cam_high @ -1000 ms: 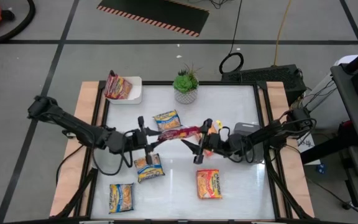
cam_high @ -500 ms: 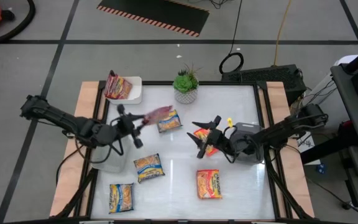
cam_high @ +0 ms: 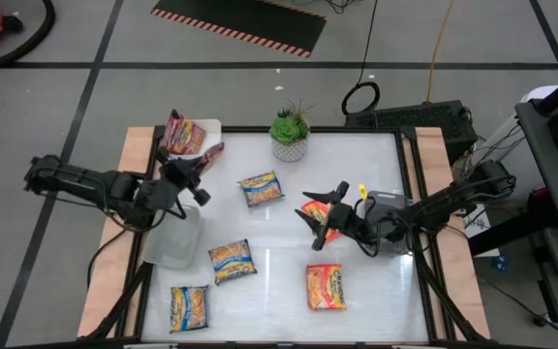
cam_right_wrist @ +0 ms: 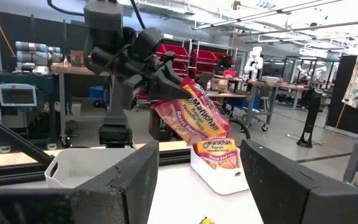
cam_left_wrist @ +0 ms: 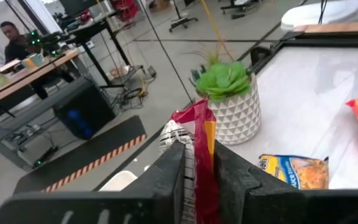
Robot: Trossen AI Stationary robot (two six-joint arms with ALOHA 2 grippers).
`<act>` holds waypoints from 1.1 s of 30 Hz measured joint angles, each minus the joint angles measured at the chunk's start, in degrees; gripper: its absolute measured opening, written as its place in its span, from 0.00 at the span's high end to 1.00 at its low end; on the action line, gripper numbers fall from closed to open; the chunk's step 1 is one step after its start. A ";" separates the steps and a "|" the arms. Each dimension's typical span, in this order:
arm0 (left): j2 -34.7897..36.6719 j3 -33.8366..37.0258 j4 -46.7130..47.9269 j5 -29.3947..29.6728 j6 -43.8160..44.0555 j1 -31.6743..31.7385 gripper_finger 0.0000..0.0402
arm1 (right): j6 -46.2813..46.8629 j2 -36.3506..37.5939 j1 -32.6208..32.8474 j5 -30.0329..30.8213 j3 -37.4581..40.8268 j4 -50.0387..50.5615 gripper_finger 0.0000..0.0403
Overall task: Sort Maruchan noodles
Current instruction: Put the red noodle pack into the white bin
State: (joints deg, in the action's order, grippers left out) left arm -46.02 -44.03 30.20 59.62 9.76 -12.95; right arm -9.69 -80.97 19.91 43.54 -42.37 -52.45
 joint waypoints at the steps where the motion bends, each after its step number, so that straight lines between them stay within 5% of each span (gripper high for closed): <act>1: 0.00 0.00 0.00 0.02 -0.04 0.40 0.84 | -0.03 0.00 -0.01 -0.01 0.00 0.02 0.45; 15: 0.08 1.96 -5.30 8.15 1.59 16.31 0.84 | -1.97 0.26 0.14 -0.31 0.00 -4.00 0.45; 27: 2.17 26.99 -64.68 0.07 -15.41 29.75 0.84 | -4.32 4.38 4.07 -3.22 0.01 -4.80 0.45; 33: 2.12 35.18 -84.34 -6.74 -17.61 35.80 0.84 | -7.54 6.04 6.64 -3.14 0.00 -4.74 0.45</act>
State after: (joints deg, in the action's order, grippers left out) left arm -43.90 -8.85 -54.14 52.88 -7.86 22.86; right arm -17.23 -74.93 26.55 40.40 -42.37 -57.19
